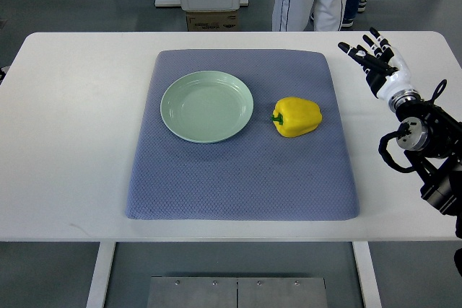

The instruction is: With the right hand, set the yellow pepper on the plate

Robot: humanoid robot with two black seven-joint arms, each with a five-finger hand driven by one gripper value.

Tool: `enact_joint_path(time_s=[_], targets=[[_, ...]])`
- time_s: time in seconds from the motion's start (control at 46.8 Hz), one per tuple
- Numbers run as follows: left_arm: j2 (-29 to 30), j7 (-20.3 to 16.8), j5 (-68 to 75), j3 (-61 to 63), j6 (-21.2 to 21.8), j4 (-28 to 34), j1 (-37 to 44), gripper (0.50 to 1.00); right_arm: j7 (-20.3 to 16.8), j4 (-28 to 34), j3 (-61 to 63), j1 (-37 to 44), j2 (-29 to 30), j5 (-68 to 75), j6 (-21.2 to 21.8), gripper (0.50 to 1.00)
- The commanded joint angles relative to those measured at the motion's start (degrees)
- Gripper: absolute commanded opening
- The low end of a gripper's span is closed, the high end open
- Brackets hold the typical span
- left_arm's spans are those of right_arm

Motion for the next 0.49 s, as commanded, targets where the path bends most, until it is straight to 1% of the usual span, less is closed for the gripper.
enact_joint_path(time_s=[0.0, 0.47], targets=[[0.0, 0.0, 0.1, 0.0, 0.0, -0.1, 0.0, 1.000, 0.0, 0.0, -0.1, 0.0, 0.0, -0.1, 0.0, 0.998], [0.0, 0.0, 0.0, 0.0, 0.0, 0.0, 0.1, 1.000, 0.0, 0.0, -0.2, 0.0, 0.1, -0.1, 0.1, 1.000]])
